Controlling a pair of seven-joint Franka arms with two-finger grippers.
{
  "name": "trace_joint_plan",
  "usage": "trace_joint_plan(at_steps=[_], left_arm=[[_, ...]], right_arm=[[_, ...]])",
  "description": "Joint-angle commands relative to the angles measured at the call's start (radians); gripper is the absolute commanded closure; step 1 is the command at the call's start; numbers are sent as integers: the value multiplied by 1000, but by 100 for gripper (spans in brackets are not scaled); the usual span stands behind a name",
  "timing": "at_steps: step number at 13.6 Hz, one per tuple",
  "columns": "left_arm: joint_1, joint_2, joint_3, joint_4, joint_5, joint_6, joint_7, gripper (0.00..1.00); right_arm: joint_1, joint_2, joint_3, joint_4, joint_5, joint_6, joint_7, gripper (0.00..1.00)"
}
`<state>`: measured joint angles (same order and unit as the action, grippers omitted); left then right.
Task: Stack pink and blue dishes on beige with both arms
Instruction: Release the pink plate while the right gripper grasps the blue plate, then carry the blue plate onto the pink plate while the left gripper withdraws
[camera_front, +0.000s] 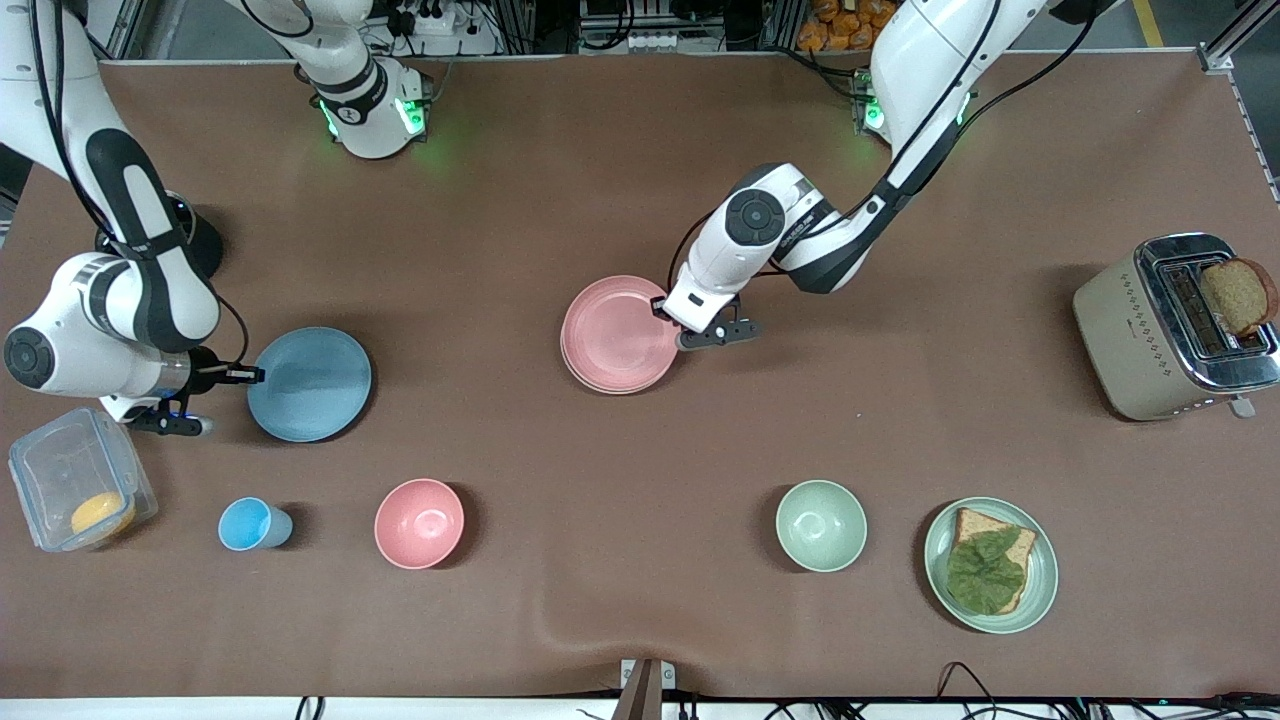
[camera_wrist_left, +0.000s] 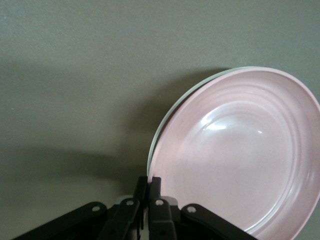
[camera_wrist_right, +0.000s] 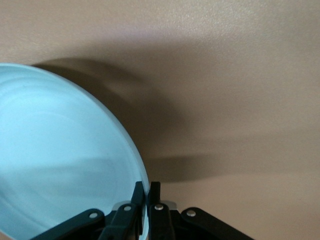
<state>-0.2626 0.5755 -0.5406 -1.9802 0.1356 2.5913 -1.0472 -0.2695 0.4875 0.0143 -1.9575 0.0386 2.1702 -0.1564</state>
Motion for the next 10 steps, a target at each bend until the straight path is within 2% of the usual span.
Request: trace_joint_plan(at_steps=[1, 2, 3, 4, 6, 8, 10], left_arm=[[-49, 17, 39, 30, 30, 7, -57, 100], [-55, 20, 42, 32, 30, 7, -82, 98], [-53, 27, 42, 35, 30, 6, -88, 57], [-55, 27, 44, 41, 32, 4, -89, 1], [-46, -18, 54, 50, 32, -28, -89, 0], [-3, -133, 57, 84, 33, -180, -85, 0], [92, -259, 56, 136, 35, -345, -76, 0]], right_arm=[[-11, -79, 15, -2, 10, -85, 1, 100], [-10, -93, 21, 14, 20, -127, 1, 100], [-10, -107, 33, 34, 50, -174, 3, 100], [-10, -113, 42, 55, 94, -231, 4, 100], [-7, -115, 62, 95, 171, -318, 11, 100], [13, -121, 87, 94, 242, -339, 14, 100], [71, -121, 87, 86, 312, -340, 24, 100]])
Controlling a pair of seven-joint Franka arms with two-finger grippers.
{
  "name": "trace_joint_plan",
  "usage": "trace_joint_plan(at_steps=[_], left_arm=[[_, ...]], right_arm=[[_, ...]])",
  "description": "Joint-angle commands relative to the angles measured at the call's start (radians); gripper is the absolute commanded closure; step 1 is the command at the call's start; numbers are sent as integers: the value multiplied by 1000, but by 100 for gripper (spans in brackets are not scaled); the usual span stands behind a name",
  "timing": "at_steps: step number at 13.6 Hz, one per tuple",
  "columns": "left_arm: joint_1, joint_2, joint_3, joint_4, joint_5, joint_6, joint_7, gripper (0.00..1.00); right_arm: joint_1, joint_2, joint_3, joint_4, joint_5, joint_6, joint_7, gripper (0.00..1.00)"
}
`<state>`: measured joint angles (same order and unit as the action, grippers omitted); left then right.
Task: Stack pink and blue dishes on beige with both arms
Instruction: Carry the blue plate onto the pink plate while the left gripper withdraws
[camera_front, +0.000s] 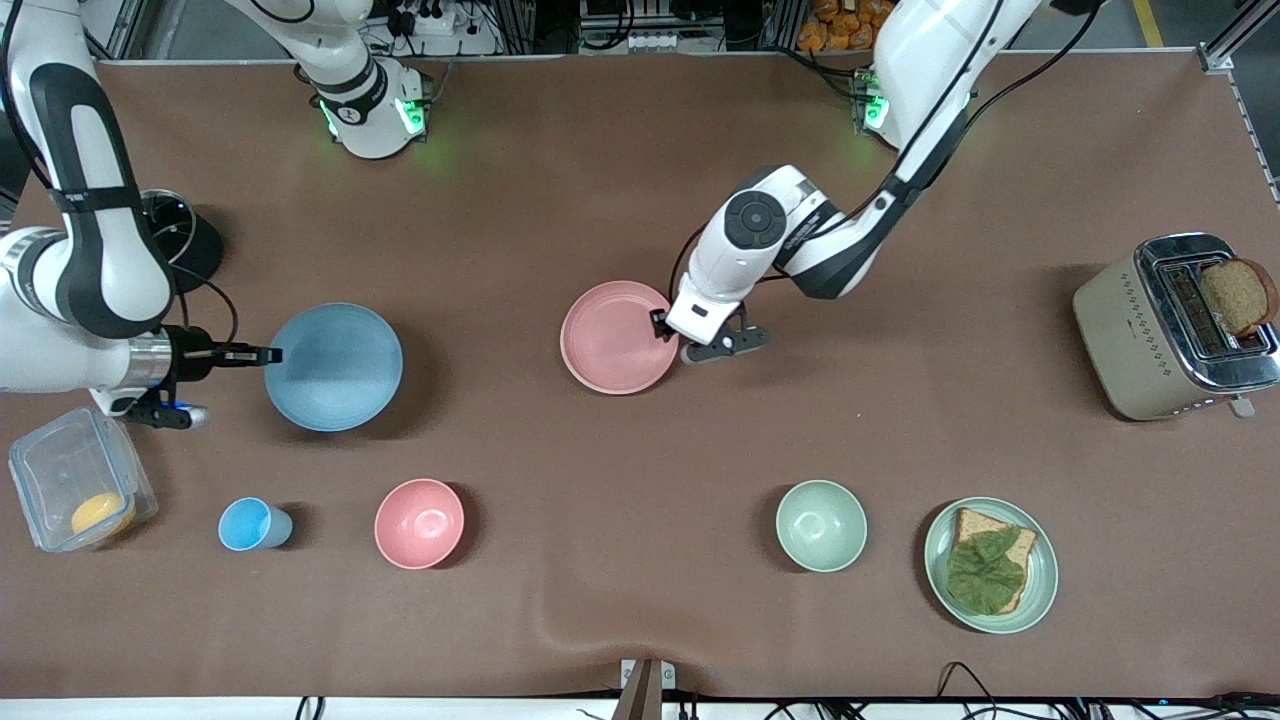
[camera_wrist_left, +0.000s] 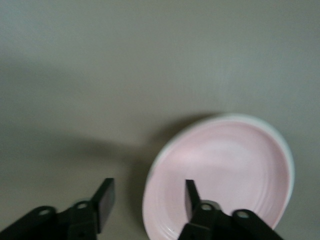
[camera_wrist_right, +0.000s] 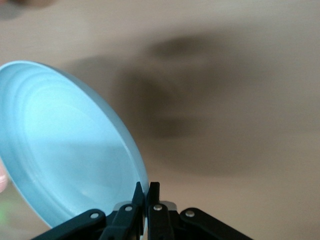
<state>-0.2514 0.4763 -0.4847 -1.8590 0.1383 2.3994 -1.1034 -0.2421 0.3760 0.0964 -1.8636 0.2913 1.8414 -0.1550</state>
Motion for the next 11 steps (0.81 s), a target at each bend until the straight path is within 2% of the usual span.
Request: trace_joint_plan(at_steps=[1, 3, 7, 9, 11], left_arm=[[131, -207, 0, 45, 30, -219, -6, 0], [211, -266, 2, 101, 30, -340, 10, 0], [348, -317, 2, 199, 32, -541, 58, 0], [449, -323, -8, 253, 30, -595, 254, 0], [460, -353, 55, 268, 12, -647, 440, 0]], right_arm=[[79, -6, 5, -8, 92, -10, 31, 100], [180, 1, 3, -8, 195, 31, 90, 100], [409, 32, 3, -39, 207, 246, 303, 100], [460, 55, 3, -42, 229, 265, 341, 100], [487, 60, 3, -52, 270, 265, 342, 100]])
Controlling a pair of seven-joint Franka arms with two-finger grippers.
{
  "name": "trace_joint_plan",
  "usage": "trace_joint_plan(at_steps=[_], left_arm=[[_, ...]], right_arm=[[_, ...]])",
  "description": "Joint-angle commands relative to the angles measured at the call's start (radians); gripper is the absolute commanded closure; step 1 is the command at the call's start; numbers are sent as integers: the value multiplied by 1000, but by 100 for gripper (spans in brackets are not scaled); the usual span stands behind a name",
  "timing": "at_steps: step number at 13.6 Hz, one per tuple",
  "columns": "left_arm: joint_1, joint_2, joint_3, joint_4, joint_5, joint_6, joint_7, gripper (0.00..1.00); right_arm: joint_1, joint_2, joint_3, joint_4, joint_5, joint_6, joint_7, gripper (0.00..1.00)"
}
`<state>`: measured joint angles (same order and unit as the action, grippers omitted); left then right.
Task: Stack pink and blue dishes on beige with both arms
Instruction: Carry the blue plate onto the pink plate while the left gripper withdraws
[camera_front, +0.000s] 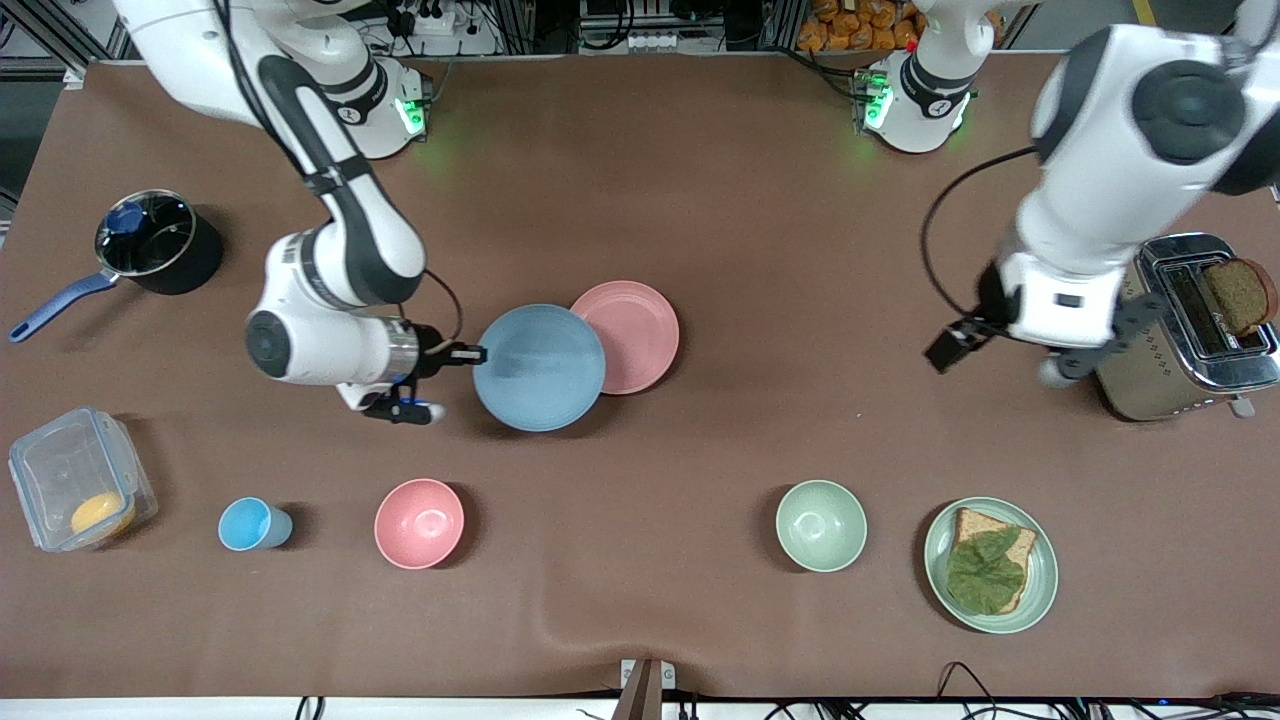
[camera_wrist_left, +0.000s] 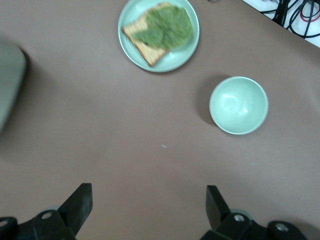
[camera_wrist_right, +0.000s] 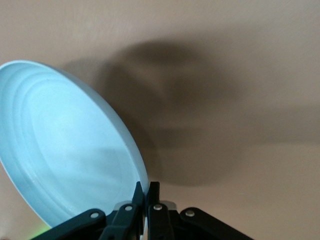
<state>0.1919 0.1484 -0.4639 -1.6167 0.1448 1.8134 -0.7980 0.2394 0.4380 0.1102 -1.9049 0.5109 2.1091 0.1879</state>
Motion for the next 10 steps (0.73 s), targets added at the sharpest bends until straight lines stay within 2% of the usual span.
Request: trace_joint_plan(at_steps=[1, 2, 5, 6, 10], left_arm=[[15, -45, 69, 26, 3, -98, 255, 0], [15, -73, 109, 21, -14, -118, 366, 0], [-49, -127, 299, 20, -129, -173, 509, 0], [-57, -141, 332, 17, -132, -180, 584, 0], [-55, -187, 355, 11, -133, -262, 638, 0]], right_arm=[[35, -4, -10, -20, 66, 8, 4, 100], [63, -5, -10, -28, 73, 23, 16, 100], [110, -16, -10, -72, 74, 61, 39, 100], [115, -22, -10, -81, 74, 62, 39, 100], [178, -16, -12, -86, 72, 109, 79, 100]])
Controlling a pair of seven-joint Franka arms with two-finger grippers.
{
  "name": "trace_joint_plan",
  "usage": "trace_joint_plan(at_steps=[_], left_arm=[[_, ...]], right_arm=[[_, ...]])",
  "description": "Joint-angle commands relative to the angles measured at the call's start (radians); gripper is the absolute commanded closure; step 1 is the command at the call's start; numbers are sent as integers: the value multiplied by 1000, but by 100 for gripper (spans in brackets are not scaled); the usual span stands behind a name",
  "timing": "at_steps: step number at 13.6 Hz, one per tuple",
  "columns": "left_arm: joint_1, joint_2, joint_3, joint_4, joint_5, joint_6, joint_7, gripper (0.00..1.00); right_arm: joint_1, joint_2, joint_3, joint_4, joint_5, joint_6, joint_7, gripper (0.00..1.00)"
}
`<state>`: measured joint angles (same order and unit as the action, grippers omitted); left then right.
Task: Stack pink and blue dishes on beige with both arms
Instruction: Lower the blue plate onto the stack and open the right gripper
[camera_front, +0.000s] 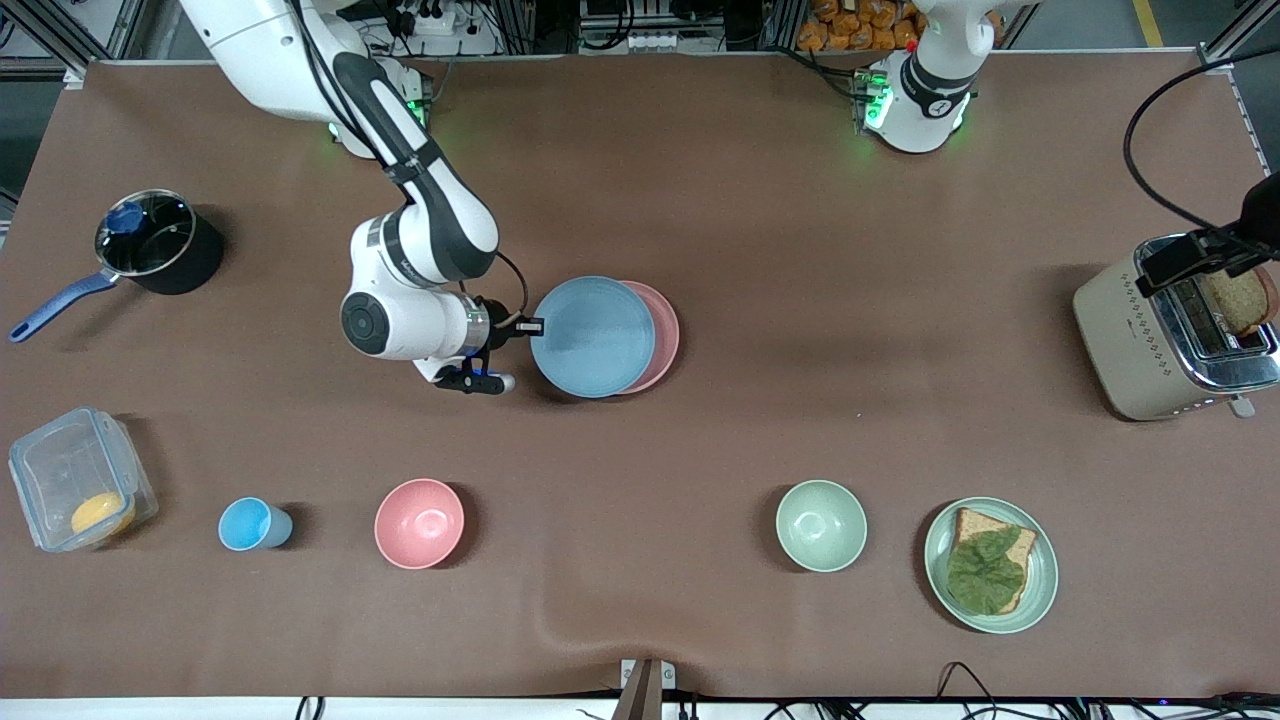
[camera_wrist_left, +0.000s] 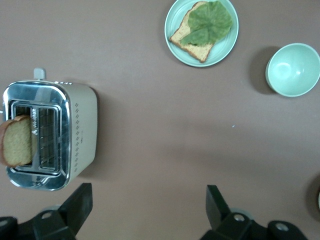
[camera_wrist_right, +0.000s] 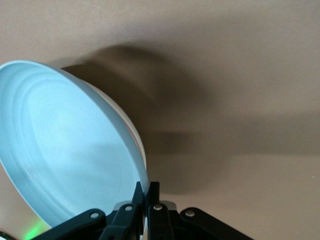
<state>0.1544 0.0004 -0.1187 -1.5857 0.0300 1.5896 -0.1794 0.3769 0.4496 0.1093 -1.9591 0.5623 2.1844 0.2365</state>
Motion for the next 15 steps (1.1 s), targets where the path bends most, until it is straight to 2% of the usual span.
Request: trace_joint_plan(at_steps=[1, 8, 9, 10, 12, 13, 14, 15], left_arm=[[-19, -45, 10, -22, -18, -68, 31, 0], [-62, -53, 8, -30, -18, -85, 32, 0], [-64, -53, 8, -31, -18, -85, 35, 0], [-64, -51, 8, -31, -18, -85, 41, 0], [-67, -50, 10, -34, -18, -85, 44, 0], [-67, -50, 10, -34, -18, -83, 43, 0], [-67, -50, 10, -34, -18, -83, 43, 0], [-67, -51, 10, -34, -18, -85, 43, 0]], right_arm=[[59, -25, -11, -34, 21, 54, 52, 100], [114, -11, -11, -63, 21, 132, 78, 100], [105, -11, -13, -60, 21, 124, 92, 37], [103, -12, -14, -60, 16, 124, 92, 0], [91, -43, -25, -54, 10, 77, 93, 0], [71, -67, -52, -47, 5, 22, 86, 0], [54, -93, -78, -32, -18, -38, 72, 0], [34, -115, -107, -18, -77, -98, 34, 0]])
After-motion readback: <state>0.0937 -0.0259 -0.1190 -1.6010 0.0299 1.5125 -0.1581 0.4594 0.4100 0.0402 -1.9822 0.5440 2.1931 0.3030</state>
